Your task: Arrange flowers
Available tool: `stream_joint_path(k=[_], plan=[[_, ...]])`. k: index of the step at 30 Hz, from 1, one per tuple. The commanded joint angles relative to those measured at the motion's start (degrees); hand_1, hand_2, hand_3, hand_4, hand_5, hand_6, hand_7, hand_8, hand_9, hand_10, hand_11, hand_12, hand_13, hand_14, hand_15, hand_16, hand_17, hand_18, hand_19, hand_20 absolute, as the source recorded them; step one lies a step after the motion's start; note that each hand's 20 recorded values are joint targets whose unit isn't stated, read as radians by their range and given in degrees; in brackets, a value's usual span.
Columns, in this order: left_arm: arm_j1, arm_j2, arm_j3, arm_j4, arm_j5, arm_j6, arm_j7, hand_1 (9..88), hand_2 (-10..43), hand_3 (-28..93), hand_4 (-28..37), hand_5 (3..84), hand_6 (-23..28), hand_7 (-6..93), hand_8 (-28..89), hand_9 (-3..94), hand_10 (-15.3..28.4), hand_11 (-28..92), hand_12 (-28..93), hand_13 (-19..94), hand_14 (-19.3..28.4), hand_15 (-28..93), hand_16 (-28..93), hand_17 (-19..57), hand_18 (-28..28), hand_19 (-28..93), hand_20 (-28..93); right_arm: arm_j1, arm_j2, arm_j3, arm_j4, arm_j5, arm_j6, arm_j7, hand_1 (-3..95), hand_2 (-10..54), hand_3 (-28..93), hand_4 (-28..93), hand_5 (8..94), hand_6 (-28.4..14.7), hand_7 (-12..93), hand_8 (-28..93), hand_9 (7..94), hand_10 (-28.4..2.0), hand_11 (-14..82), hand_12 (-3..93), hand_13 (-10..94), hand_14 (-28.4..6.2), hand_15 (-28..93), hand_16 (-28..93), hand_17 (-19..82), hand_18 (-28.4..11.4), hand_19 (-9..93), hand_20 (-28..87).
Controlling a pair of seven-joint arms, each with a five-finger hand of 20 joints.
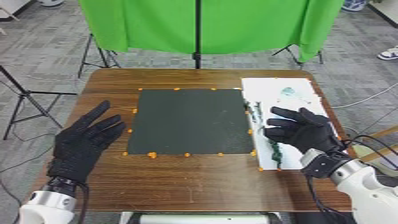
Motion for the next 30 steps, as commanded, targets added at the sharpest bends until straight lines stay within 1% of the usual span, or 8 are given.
stream_joint_path(k=[1,7,15,18,20,21,23,30], plan=[[0.87,-0.71,-0.30,-0.20,0.02,0.84,-0.09,21.7,6.2,78,-25.1,32.2,6.7,15.8,-11,31.9,20.7,23,11,23,27.5,43,-7,-12.0,27.8,53,4,-0.26,-0.02,0.25,-1.41,-2.13,2.41,-0.22,18.0,9.0,82,-26,52.3,-3.8,18,-13,54.4,-16.9,17.3,14.3,44,-18.1,38,13,11,-21.8,58,19],[0.40,-0.78,-0.12,-0.28,0.01,0.70,-0.67,21.8,6.2,78,-25.0,32.4,6.9,15.8,-11,31.9,20.7,24,11,23,27.5,43,-7,-12.0,27.9,53,4,-1.07,0.24,1.35,-3.95,-8.66,7.68,1.43,18.1,9.0,82,-26,52.9,-4.0,19,-13,54.9,-17.0,18.1,14.3,45,-18.0,39,13,11,-21.9,59,19],[0.90,-0.80,-0.50,-0.67,0.17,0.93,-0.77,21.9,6.2,78,-25.2,32.5,7.0,16.1,-11,31.9,20.8,24,11,23,27.6,43,-7,-12.0,27.8,53,3,-2.37,0.17,2.37,-8.67,-24.46,17.63,13.58,20.9,6.9,79,-25,52.8,-4.7,19,-13,56.6,-18.0,20.2,14.3,50,-17.9,47,12,21,-23.1,69,19],[0.87,-0.88,-0.60,-0.73,0.01,1.20,-1.14,21.8,6.2,78,-25.1,32.5,7.0,16.2,-11,31.9,20.8,24,11,23,27.6,43,-7,-12.0,27.8,53,3,-2.06,1.02,0.69,-11.25,-36.45,23.32,22.84,22.1,5.2,77,-25,52.9,-5.3,18,-13,58.3,-18.5,21.5,14.0,53,-18.1,50,9,25,-23.2,75,15],[0.79,-0.68,-0.27,-1.15,-0.26,3.54,-2.01,22.0,6.6,78,-25.2,32.6,7.1,16.2,-11,32.0,20.9,24,11,23,27.6,43,-7,-11.9,27.8,53,3,1.53,1.30,-2.46,-12.63,-43.27,27.57,32.47,22.8,3.9,75,-25,53.7,-5.8,18,-13,59.4,-18.7,22.0,14.0,54,-18.1,52,9,27,-22.9,79,13],[0.58,-0.97,-0.24,-0.86,0.40,2.98,-2.07,22.0,6.8,78,-25.2,32.8,7.2,16.3,-11,32.1,20.9,24,11,23,27.6,43,-7,-11.9,27.8,53,3,1.12,1.45,-2.73,-13.05,-46.39,27.62,33.88,23.4,3.7,74,-25,55.2,-6.5,18,-13,61.2,-19.2,22.6,14.1,56,-18.4,53,9,29,-22.8,81,13],[0.61,-0.93,-0.31,-0.88,-0.38,2.20,-1.90,22.0,6.8,78,-25.0,32.9,7.4,16.7,-11,32.1,21.0,24,11,23,27.7,43,-7,-11.9,27.7,53,3,3.35,3.71,-7.51,-13.61,-60.52,29.59,42.51,24.9,2.9,72,-23,57.1,-7.2,18,-12,64.5,-19.7,24.2,14.5,60,-18.6,55,9,34,-22.6,88,5],[0.31,-0.68,-0.43,-0.88,-0.14,2.25,-2.03,22.1,6.8,77,-24.8,33.7,8.1,16.8,-11,32.2,21.1,24,11,23,27.7,43,-7,-11.8,27.6,53,3,13.11,7.87,-23.60,-11.84,-90.55,28.31,61.69,26.0,-2.8,67,-22,62.5,-8.1,18,-12,72.2,-18.6,26.7,15.7,70,-16.8,58,10,45,-20.8,93,3]])
